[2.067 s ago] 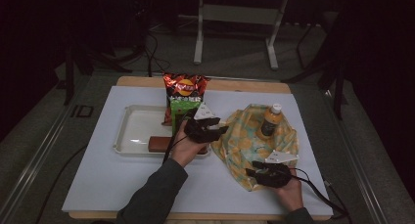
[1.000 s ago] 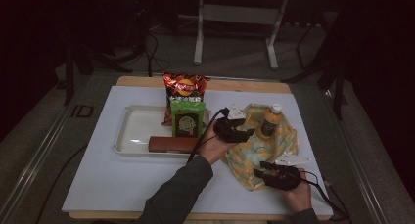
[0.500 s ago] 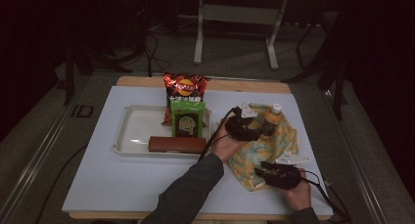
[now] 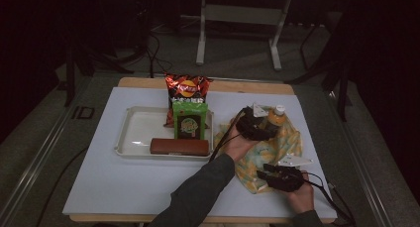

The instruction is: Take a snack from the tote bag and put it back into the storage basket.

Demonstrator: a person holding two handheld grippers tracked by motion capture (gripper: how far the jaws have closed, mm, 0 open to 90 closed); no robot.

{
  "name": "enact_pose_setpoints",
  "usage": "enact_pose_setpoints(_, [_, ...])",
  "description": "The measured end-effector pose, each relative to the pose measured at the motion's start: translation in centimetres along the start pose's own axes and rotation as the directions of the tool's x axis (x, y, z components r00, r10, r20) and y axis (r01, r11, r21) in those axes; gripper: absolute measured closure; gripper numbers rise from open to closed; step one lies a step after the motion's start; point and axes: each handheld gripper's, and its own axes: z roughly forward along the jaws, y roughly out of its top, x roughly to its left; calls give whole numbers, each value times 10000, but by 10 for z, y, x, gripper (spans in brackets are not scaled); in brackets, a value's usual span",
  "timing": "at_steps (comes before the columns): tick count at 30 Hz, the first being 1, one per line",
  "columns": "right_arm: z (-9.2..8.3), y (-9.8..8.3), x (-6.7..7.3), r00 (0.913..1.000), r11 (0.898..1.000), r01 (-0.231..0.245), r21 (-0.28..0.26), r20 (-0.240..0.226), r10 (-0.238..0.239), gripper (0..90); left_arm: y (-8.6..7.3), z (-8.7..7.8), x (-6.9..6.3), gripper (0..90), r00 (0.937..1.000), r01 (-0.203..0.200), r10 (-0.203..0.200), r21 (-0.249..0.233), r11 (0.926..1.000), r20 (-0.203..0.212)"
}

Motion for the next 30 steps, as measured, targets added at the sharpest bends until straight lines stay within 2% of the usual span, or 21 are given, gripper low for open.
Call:
enact_pose_setpoints(9, [1, 0, 0, 10000, 10000, -19, -9, -43, 19, 553, 3, 14, -1, 249, 9979, 372, -380, -171, 9992, -529])
enact_pose_setpoints(10, [1, 0, 0, 10000, 10000, -18, -6, -34, 18, 553, 3, 15, 0, 241, 9978, 464, -474, -214, 9987, -473])
enact_pose_setpoints(21, [1, -1, 0, 10000, 10000, -44, -11, -65, 44, 552, 9, 30, -8, 234, 9978, 268, -269, -34, 9996, -602])
enact_pose_setpoints(30, [0, -1, 0, 10000, 10000, -35, 0, -56, 35, 551, 12, 46, -11, 213, 9953, 400, -384, 165, 9991, -892])
